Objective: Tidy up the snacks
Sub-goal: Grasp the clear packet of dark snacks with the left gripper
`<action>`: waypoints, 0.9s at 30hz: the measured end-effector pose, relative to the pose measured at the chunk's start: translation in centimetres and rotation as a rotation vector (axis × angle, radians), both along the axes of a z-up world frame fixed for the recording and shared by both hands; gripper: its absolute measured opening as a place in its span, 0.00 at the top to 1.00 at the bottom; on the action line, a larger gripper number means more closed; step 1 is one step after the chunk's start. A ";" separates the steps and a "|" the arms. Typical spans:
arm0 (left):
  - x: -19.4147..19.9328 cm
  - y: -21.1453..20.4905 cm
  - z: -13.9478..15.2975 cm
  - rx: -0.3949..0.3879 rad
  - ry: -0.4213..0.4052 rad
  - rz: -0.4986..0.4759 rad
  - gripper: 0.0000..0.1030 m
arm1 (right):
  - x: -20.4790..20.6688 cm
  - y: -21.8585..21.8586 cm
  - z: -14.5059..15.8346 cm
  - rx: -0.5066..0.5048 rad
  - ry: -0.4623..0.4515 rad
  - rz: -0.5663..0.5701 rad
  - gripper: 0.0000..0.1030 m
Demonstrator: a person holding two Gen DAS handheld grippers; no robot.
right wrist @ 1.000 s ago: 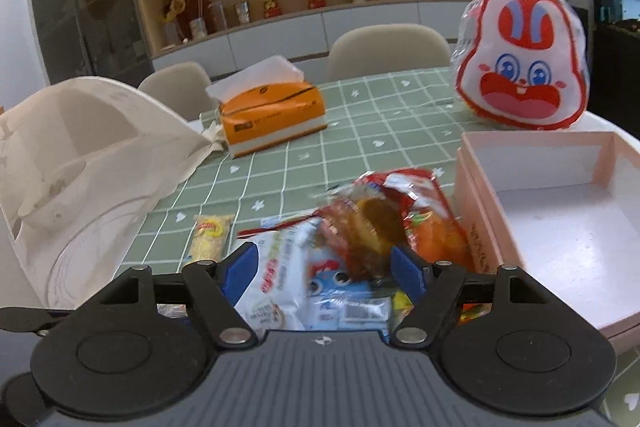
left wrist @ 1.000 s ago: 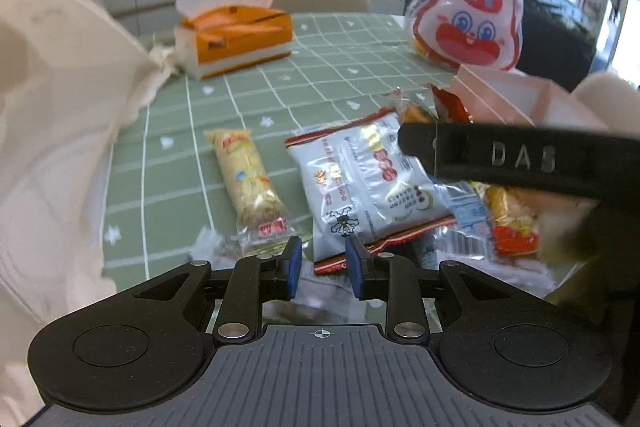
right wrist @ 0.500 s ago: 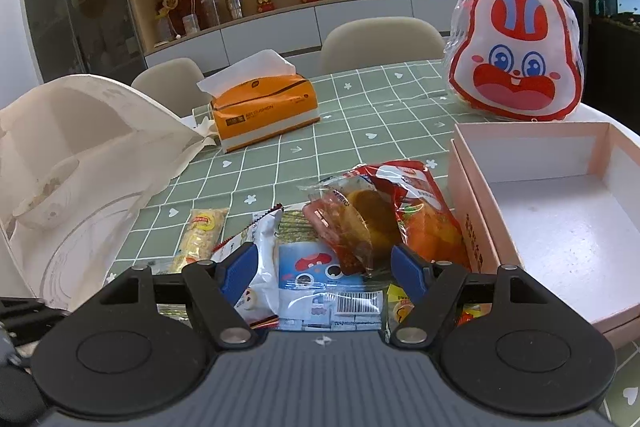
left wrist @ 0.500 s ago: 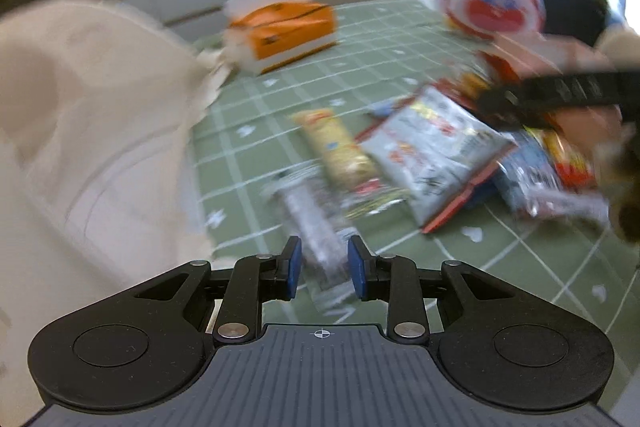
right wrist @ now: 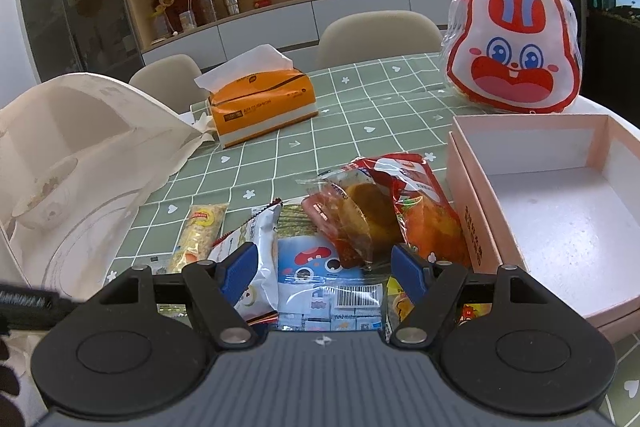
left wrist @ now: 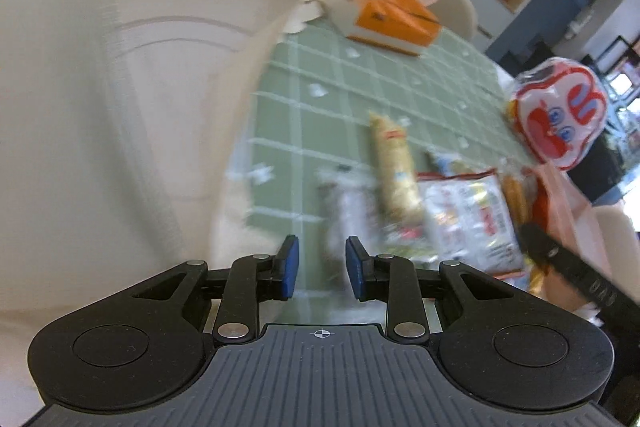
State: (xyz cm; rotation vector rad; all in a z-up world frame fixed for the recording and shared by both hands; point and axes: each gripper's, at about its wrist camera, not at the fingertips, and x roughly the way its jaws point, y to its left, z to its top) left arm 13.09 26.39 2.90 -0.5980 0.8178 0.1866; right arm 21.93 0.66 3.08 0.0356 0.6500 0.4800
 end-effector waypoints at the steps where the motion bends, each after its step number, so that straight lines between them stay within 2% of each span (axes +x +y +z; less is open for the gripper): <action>1: 0.6 -0.6 0.2 0.024 -0.015 -0.022 0.71 | 0.1 0.0 -0.1 -0.003 0.002 -0.001 0.28; 3: 1.5 -2.3 0.6 0.139 -0.036 -0.069 0.71 | 0.2 0.1 -0.2 -0.009 0.007 -0.002 0.28; 7: 2.6 -5.5 0.5 0.356 -0.008 -0.153 0.70 | 0.2 0.2 -0.3 -0.017 0.015 -0.002 0.28; 11: 2.5 -7.6 0.1 0.521 -0.004 -0.233 0.69 | 0.2 0.1 -0.4 -0.018 0.019 -0.003 0.28; 12: 2.3 -7.7 0.0 0.545 -0.009 -0.249 0.66 | 0.2 0.1 -0.4 -0.019 0.021 -0.004 0.28; 17: 1.8 -6.3 0.0 0.545 -0.003 -0.207 0.53 | 0.3 0.2 -0.4 -0.024 0.023 -0.004 0.28; 21: 2.1 -5.3 -0.2 0.416 -0.009 -0.197 0.55 | 0.1 0.3 -0.5 -0.039 0.009 -0.009 0.28; 27: 3.0 -5.3 -0.8 0.450 -0.026 -0.183 0.51 | -0.5 1.2 -0.4 -0.105 -0.041 -0.005 0.25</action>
